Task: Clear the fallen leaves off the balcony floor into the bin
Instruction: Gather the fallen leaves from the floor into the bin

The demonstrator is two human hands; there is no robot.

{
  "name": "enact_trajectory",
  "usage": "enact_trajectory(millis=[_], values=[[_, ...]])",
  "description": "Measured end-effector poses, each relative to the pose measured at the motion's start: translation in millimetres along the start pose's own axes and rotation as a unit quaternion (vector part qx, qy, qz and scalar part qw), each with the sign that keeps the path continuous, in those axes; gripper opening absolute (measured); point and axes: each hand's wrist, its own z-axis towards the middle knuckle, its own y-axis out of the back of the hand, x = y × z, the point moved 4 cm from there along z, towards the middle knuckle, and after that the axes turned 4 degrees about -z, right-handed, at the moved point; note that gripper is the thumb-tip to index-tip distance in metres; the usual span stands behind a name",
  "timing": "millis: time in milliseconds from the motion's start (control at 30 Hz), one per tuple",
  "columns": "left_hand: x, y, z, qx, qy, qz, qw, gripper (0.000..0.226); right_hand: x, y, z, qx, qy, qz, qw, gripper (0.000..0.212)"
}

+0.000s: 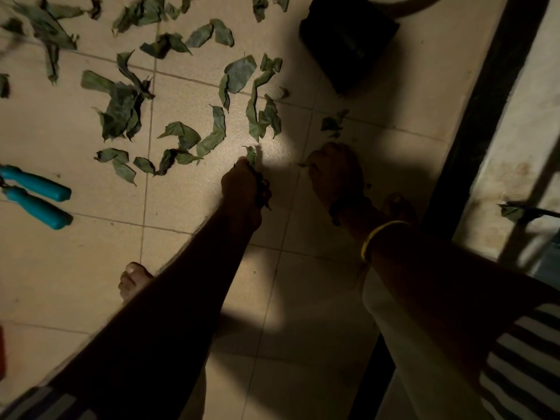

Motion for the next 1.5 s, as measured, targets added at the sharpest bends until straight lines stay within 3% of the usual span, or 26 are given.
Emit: enact_trajectory(millis=[100,167,400,567,633,733,800,867,967,1067,1200,1333,1500], values=[[-4,-4,-3,0.009,0.005,-0.009,1.000,0.035,-20,17,8,-0.056,-0.119,0.095,0.987,0.021],[-7,-8,-3,0.017,0.011,-0.019,1.000,0.034,-31,29,22,-0.075,-0.148,0.127,0.978,0.026],[-11,-18,7,0.061,0.026,-0.038,0.997,0.037,-26,24,52,0.001,0.011,-0.028,1.000,0.034],[-3,-11,11,0.050,0.038,-0.044,0.997,0.036,-24,26,52,-0.027,0.059,-0.070,0.995,0.028],[0,-8,10,0.042,0.037,-0.042,0.998,0.034,-23,28,48,-0.029,0.053,-0.030,0.998,0.023],[4,-6,7,0.036,0.033,-0.033,0.998,0.032,-24,27,40,-0.034,-0.061,0.074,0.995,0.015],[5,-5,2,0.031,0.035,-0.017,0.999,0.029,-22,25,28,-0.021,-0.177,0.172,0.969,0.005],[7,-5,-4,0.026,0.034,0.012,0.999,0.027,-7,27,7,0.012,-0.255,0.301,0.919,0.011],[4,-1,-20,0.014,0.033,0.036,0.999,0.027,36,42,-30,0.030,-0.274,0.450,0.849,0.026],[-8,4,-49,0.048,0.024,0.031,0.998,0.036,81,77,-62,-0.004,-0.286,0.527,0.801,0.025],[-58,21,-119,0.041,0.009,-0.075,0.996,0.038,137,153,-90,-0.055,-0.305,0.594,0.742,0.024],[-124,51,-222,0.059,-0.010,-0.133,0.989,0.025,200,265,-114,-0.073,-0.249,0.590,0.765,0.027],[-212,107,-374,0.127,-0.096,-0.162,0.974,0.025,289,408,-159,-0.054,-0.174,0.566,0.804,0.024]])
